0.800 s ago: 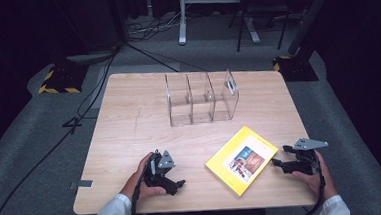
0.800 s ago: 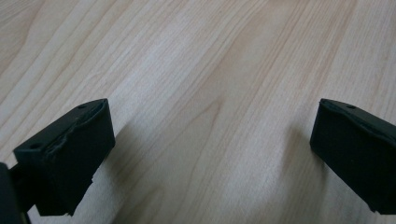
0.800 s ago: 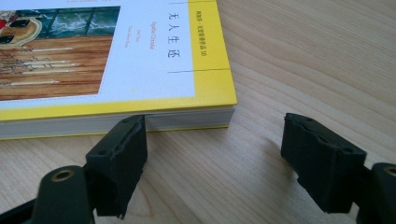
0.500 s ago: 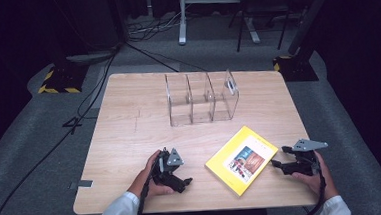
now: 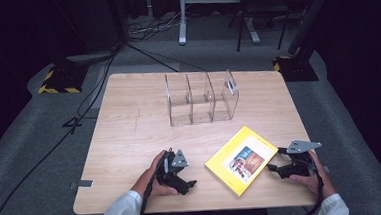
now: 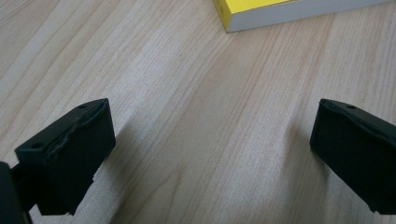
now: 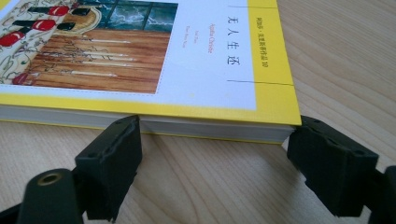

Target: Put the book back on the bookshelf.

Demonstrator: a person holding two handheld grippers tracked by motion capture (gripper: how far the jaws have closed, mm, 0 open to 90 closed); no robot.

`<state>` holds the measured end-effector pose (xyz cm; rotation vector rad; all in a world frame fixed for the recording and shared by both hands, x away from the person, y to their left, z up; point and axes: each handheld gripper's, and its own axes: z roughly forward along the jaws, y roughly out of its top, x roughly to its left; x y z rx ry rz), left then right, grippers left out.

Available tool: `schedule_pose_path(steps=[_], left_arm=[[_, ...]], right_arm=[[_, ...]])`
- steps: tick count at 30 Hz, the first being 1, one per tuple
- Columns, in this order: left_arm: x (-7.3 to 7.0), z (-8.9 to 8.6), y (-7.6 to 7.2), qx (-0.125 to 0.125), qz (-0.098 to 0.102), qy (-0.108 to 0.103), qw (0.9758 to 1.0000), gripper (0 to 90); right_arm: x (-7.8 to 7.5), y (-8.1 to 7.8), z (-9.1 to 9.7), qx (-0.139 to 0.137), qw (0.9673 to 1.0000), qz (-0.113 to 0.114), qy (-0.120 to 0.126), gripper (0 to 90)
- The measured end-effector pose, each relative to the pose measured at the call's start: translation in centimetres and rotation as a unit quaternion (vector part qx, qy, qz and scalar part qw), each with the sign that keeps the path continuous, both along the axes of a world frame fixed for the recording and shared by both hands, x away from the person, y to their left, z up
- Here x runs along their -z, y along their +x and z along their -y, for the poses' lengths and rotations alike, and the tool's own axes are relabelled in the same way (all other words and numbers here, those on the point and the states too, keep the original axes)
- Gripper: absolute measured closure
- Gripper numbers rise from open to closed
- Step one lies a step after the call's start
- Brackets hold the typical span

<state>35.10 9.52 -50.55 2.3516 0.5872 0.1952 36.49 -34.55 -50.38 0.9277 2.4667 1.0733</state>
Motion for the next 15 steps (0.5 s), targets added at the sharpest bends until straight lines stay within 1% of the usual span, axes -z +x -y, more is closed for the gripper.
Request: schedule_pose_path(steps=[3, 4, 6, 8, 9, 12, 15], left_arm=[[0.0, -0.1, -0.1, 0.0, 0.001, 0.0, 1.0, 0.6], [0.0, -0.1, -0.2, -0.001, 0.0, 0.0, 1.0, 0.6], [0.0, -0.3, -0.3, 0.0, 0.002, -0.002, 1.0, 0.6], [0.0, -0.5, -0.4, 0.0, 0.0, 0.001, 1.0, 0.6], [0.0, -0.7, -0.5, -0.001, 0.0, -0.002, 1.0, 0.6], [0.0, -1.2, -0.7, 0.0, 0.001, 0.0, 1.0, 0.6], [0.0, -1.8, -0.9, -0.002, 0.0, 0.0, 1.0, 0.6]], right_arm=[[0.0, -0.3, -0.5, -0.019, 0.9998, 0.004, -0.003, 18.4], [0.0, -0.4, -0.7, -0.027, 0.9996, 0.008, -0.002, 18.4], [0.0, -0.5, -1.2, -0.038, 0.9992, 0.009, -0.004, 18.5], [0.0, -0.7, -1.7, -0.044, 0.999, 0.007, -0.006, 18.4], [-0.1, -0.7, -2.0, -0.048, 0.9988, 0.006, -0.006, 18.4], [-0.1, -1.0, -2.7, -0.058, 0.9982, 0.014, -0.01, 18.4], [-0.2, -1.3, -3.5, -0.069, 0.9974, 0.016, -0.015, 18.5]])
